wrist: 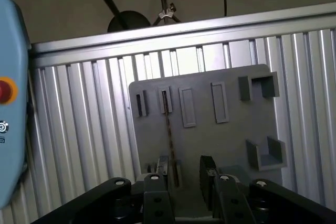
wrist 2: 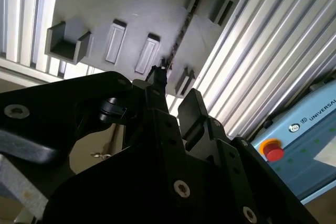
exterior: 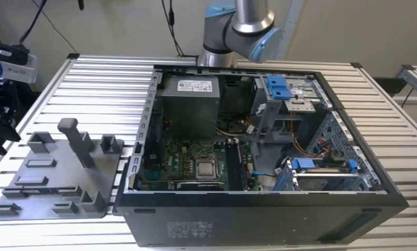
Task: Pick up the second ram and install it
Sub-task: 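Pick up the second ram and move it above second insertion slot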
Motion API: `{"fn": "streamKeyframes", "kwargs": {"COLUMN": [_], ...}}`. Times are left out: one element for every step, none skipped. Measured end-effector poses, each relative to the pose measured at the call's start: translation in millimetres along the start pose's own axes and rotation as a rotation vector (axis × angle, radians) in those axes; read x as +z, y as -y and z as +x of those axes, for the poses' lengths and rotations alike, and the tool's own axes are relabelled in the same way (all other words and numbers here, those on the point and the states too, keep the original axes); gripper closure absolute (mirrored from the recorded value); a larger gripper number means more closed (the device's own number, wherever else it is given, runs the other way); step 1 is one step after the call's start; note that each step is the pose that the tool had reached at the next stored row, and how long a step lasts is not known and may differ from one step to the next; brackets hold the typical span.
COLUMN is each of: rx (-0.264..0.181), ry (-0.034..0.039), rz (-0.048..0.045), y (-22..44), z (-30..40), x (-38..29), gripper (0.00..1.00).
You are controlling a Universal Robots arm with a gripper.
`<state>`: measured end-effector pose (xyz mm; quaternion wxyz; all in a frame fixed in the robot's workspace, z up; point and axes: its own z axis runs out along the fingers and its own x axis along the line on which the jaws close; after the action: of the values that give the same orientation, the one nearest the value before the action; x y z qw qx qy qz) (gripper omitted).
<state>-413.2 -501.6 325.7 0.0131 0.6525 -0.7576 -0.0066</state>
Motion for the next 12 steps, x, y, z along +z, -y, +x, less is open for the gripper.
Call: {"fn": "streamKeyframes", "kwargs": {"rx": [0.0,0.0,0.0,0.0,0.0,0.0,0.0,0.0,0.0,0.0,0.0,-0.001], "ry": [0.0,0.0003,0.0002,0.0001,0.0001,-0.0001,0.0,0.0,0.0,0.0,0.0,0.0], "rz": [0.0,0.0002,0.0002,0.0001,0.0001,0.0,0.0,0.0,0.0,-0.0001,0.0,0.0], "y": [0.0,0.0,0.1,0.0,0.1,0.1,0.1,0.2,0.2,0.2,0.3,0.3], "z": [0.0,0.0,0.0,0.0,0.0,0.0,0.0,-0.1,-0.1,-0.1,-0.1,-0.1], "x": [0.2,0.7,1.3,2.1,3.0,3.9,5.1,6.3,7.5,8.6,9.8,10.9], "gripper": [0.62,0.62,0.62,0.62,0.62,0.62,0.62,0.62,0.62,0.62,0.62,0.62]}}
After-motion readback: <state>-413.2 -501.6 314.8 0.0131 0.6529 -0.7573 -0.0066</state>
